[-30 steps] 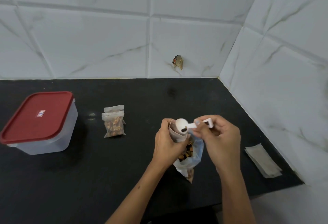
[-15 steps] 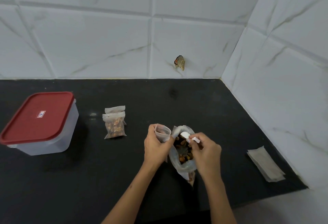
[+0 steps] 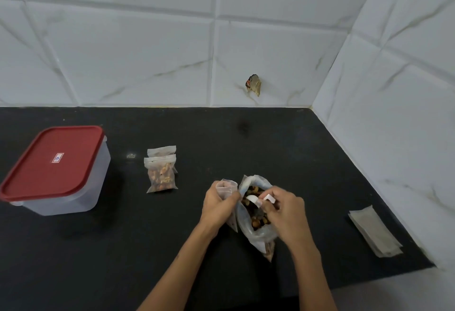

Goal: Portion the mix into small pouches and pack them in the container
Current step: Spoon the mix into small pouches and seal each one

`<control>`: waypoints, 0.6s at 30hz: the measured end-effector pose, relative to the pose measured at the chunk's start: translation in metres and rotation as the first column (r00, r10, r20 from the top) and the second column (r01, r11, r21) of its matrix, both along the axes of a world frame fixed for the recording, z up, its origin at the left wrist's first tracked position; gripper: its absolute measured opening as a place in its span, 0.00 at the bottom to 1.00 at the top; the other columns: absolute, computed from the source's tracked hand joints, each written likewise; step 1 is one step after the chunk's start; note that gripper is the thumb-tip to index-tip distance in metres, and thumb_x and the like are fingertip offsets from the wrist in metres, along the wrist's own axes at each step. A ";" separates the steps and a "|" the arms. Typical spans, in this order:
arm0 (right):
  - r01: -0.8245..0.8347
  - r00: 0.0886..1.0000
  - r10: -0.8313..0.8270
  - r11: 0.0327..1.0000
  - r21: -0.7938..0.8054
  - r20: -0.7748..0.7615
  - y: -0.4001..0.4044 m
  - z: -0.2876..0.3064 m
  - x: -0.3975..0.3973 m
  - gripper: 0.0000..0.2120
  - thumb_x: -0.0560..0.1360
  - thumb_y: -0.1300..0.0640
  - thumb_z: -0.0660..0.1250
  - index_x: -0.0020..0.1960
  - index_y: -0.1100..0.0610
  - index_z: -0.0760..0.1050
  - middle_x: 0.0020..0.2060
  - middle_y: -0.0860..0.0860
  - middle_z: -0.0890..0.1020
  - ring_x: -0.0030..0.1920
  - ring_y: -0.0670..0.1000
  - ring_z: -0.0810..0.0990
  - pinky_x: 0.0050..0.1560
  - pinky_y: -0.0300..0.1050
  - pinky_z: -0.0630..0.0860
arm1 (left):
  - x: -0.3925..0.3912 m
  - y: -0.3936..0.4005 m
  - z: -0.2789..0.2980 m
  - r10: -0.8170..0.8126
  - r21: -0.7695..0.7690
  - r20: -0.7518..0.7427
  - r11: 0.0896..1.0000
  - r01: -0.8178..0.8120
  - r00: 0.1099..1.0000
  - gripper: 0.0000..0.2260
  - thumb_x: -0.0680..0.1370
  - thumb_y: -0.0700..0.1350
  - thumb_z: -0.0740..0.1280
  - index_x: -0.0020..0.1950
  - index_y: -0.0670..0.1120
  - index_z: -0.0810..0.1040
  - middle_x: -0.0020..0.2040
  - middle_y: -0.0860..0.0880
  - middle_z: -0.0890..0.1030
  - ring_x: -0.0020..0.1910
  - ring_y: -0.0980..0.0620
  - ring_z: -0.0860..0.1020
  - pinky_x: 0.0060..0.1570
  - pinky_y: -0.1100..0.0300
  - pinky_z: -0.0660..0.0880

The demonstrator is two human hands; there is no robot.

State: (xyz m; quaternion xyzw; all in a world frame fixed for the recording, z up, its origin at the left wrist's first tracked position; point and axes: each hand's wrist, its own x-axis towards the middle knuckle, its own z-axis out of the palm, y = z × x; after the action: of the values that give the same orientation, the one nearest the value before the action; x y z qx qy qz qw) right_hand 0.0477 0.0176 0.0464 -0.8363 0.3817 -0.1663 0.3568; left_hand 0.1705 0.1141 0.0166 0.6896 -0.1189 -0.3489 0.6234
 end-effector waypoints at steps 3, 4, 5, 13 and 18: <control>0.050 0.997 -0.047 0.998 -0.049 0.057 -0.006 0.003 -0.002 0.02 0.74 0.58 0.70 0.45 0.52 0.79 0.40 0.45 0.81 0.44 0.41 0.79 0.41 0.34 0.75 | 0.002 -0.001 -0.001 0.006 0.006 -0.006 1.000 -0.006 1.000 0.10 0.73 0.41 0.71 0.53 0.49 0.76 0.49 0.47 0.81 0.49 0.49 0.81 0.51 0.50 0.80; 0.054 0.997 -0.051 0.997 -0.048 0.064 -0.005 0.001 0.000 0.02 0.74 0.58 0.70 0.45 0.52 0.79 0.40 0.45 0.81 0.43 0.42 0.79 0.42 0.35 0.76 | 0.002 -0.001 -0.001 0.008 0.006 -0.003 1.000 -0.008 1.000 0.10 0.73 0.41 0.71 0.53 0.49 0.76 0.48 0.47 0.81 0.48 0.49 0.81 0.51 0.50 0.80; 0.047 0.997 -0.045 0.998 -0.033 0.057 -0.002 -0.001 0.003 0.03 0.74 0.59 0.70 0.44 0.52 0.79 0.40 0.46 0.81 0.43 0.42 0.79 0.41 0.34 0.76 | 0.002 -0.001 0.000 0.009 0.007 -0.002 1.000 -0.009 1.000 0.10 0.73 0.41 0.71 0.52 0.49 0.77 0.48 0.48 0.81 0.48 0.50 0.81 0.50 0.50 0.80; -0.062 0.998 0.063 0.990 0.123 -0.001 0.001 0.001 0.001 0.05 0.73 0.60 0.71 0.42 0.52 0.80 0.39 0.47 0.82 0.41 0.43 0.82 0.41 0.35 0.78 | 0.002 0.000 0.000 -0.057 0.013 0.006 0.998 0.057 0.998 0.12 0.72 0.39 0.70 0.55 0.44 0.77 0.49 0.50 0.79 0.48 0.52 0.81 0.46 0.57 0.79; 0.142 0.988 -0.139 0.989 -0.034 0.071 0.002 0.005 -0.004 0.03 0.74 0.60 0.70 0.45 0.52 0.79 0.38 0.44 0.81 0.41 0.41 0.80 0.42 0.36 0.77 | 0.005 0.004 0.004 -0.082 0.035 -0.028 0.996 0.083 0.996 0.12 0.72 0.41 0.72 0.54 0.50 0.76 0.50 0.47 0.81 0.49 0.51 0.81 0.48 0.55 0.79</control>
State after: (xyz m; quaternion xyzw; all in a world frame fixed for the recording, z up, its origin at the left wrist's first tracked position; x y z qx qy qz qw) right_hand 0.0442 0.0199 0.0511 -0.8078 0.4238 -0.2270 0.3410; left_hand 0.1759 0.1179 0.0207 0.6906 -0.1327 -0.3853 0.5975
